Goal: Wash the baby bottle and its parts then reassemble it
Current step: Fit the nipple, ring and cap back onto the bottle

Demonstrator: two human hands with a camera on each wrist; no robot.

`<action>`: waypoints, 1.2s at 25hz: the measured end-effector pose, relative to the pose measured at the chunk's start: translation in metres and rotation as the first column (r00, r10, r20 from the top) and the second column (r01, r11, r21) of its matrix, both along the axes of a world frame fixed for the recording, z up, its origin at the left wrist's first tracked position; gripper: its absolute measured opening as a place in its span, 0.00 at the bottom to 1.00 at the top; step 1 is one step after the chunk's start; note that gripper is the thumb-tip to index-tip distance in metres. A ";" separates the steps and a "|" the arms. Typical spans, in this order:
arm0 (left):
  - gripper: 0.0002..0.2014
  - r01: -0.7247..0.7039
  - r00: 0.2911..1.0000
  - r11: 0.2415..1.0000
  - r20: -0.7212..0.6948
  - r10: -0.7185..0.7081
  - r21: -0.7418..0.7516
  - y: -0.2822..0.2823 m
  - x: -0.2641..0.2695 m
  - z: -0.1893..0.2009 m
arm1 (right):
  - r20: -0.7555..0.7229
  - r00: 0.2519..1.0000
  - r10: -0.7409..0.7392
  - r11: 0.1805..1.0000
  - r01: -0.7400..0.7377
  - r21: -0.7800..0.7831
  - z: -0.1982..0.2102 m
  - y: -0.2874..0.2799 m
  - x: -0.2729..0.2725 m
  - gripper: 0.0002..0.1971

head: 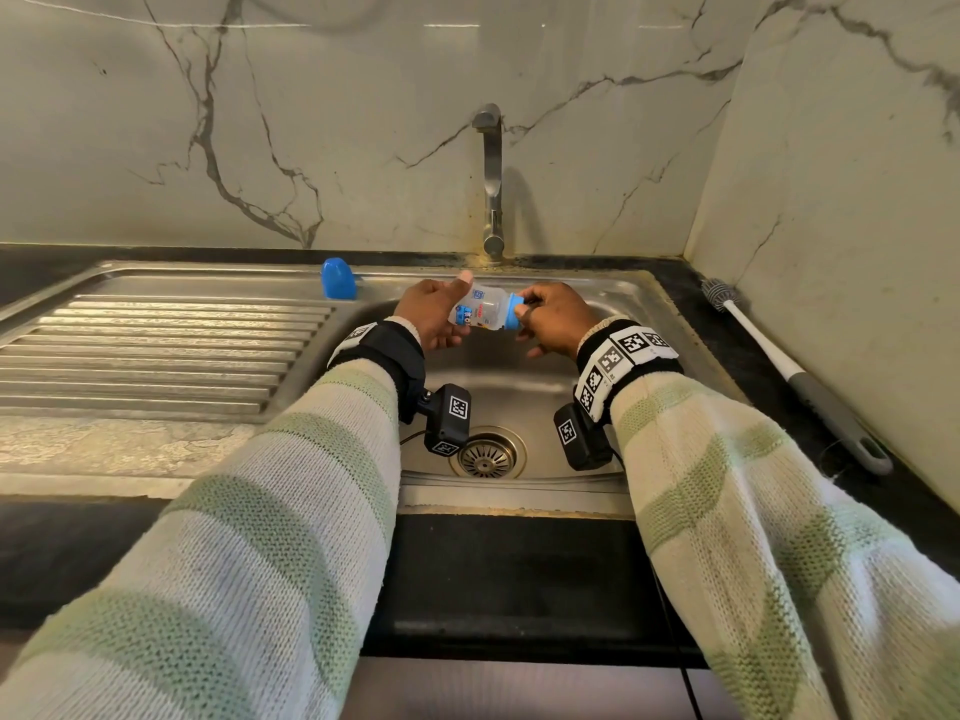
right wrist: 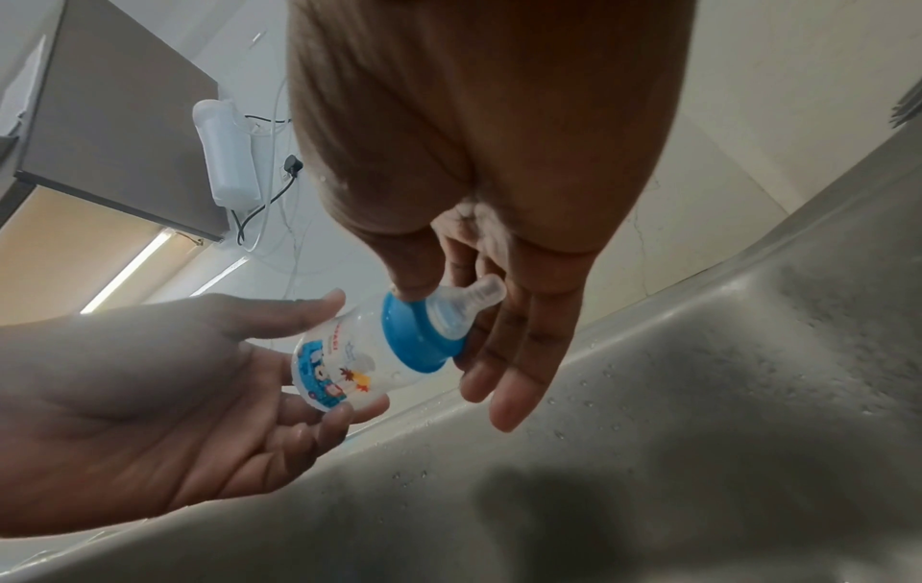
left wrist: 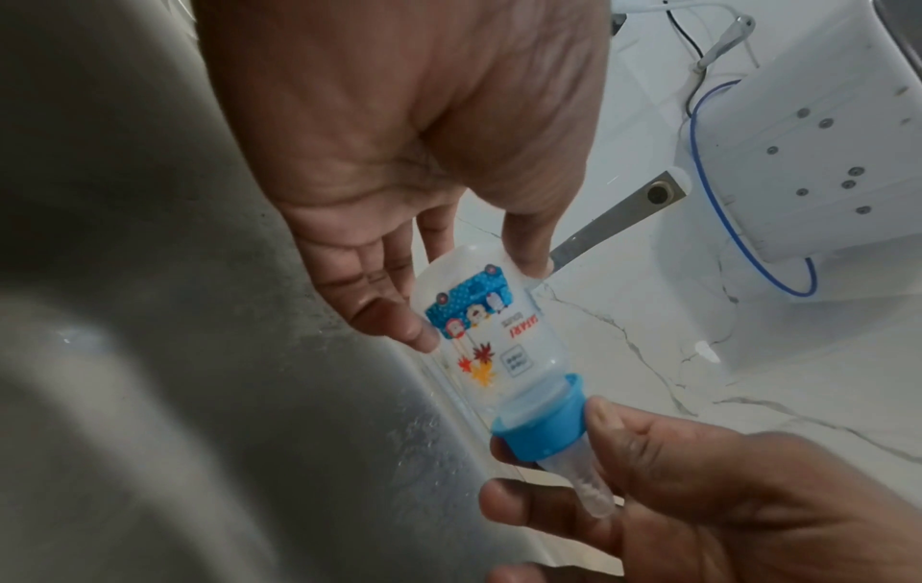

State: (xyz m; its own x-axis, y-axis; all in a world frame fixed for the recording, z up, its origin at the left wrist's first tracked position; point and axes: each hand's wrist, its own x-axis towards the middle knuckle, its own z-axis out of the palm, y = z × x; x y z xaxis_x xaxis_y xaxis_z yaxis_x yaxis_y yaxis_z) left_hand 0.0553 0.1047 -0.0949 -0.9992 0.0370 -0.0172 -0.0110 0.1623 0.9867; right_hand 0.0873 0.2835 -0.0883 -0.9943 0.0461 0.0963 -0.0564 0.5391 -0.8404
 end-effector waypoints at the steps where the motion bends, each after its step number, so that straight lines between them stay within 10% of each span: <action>1: 0.28 -0.014 1.000 1.000 -0.005 0.014 0.003 0.000 -0.002 0.000 | 0.014 1.000 0.008 1.000 -0.008 0.000 0.000 -0.001 0.000 0.14; 14: 0.16 0.028 0.998 0.950 0.037 -0.041 0.313 0.006 0.006 0.010 | 0.000 1.000 0.021 1.000 -0.021 0.000 0.002 0.000 0.006 0.14; 30: 0.23 0.021 0.997 1.000 0.074 -0.022 0.012 0.002 0.009 0.006 | -0.063 0.998 0.015 0.985 -0.004 0.174 0.001 0.000 0.004 0.13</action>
